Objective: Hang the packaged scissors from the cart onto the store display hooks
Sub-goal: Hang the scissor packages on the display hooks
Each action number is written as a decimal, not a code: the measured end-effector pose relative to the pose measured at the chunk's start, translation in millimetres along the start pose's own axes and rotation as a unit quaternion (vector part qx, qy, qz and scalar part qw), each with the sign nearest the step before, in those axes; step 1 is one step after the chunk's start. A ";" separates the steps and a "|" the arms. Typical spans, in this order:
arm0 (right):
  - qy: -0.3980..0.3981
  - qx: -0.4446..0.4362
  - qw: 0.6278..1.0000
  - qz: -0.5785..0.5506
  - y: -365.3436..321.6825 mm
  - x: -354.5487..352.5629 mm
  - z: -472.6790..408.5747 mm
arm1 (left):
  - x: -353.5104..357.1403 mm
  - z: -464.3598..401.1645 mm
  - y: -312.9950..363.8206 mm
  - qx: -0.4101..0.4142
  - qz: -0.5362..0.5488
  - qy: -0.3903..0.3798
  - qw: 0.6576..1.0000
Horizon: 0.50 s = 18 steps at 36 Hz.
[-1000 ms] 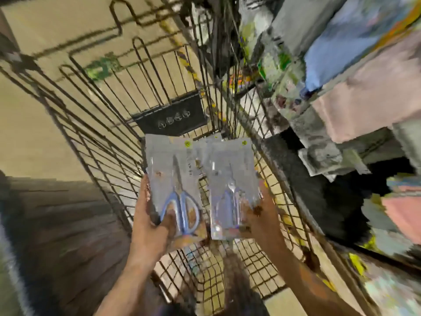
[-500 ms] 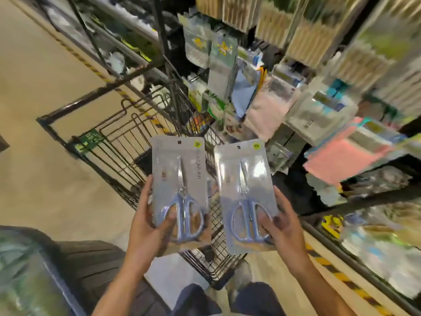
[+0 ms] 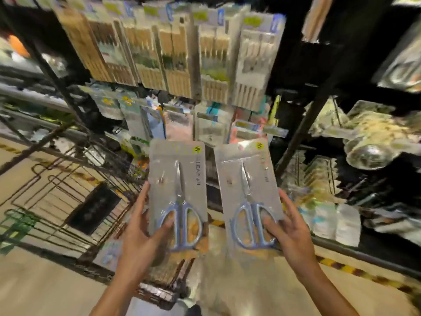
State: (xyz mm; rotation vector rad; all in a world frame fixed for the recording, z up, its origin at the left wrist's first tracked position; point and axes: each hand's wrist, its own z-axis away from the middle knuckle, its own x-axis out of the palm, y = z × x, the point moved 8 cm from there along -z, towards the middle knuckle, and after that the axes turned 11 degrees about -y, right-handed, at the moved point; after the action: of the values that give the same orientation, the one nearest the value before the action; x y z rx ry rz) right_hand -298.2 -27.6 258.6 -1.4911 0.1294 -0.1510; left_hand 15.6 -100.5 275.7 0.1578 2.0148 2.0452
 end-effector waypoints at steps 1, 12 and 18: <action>0.006 -0.005 1.000 -0.001 -2.0 -13.6 2.9 | 12.7 -2.7 5.6 0.002 0.006 -0.004 1.000; 0.102 -0.062 0.992 -0.026 -32.7 -206.3 76.0 | 218.6 1.4 94.4 0.089 -0.011 -0.075 0.993; 0.136 -0.085 0.986 -0.034 -52.1 -273.6 101.9 | 289.1 5.0 133.1 0.122 -0.010 -0.110 0.986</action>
State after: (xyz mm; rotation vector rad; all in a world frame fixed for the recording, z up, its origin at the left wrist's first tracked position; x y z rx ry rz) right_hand -550.2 117.7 316.3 -1.6404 0.3178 -0.4090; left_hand -275.2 -19.7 377.0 0.3906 2.1080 1.6787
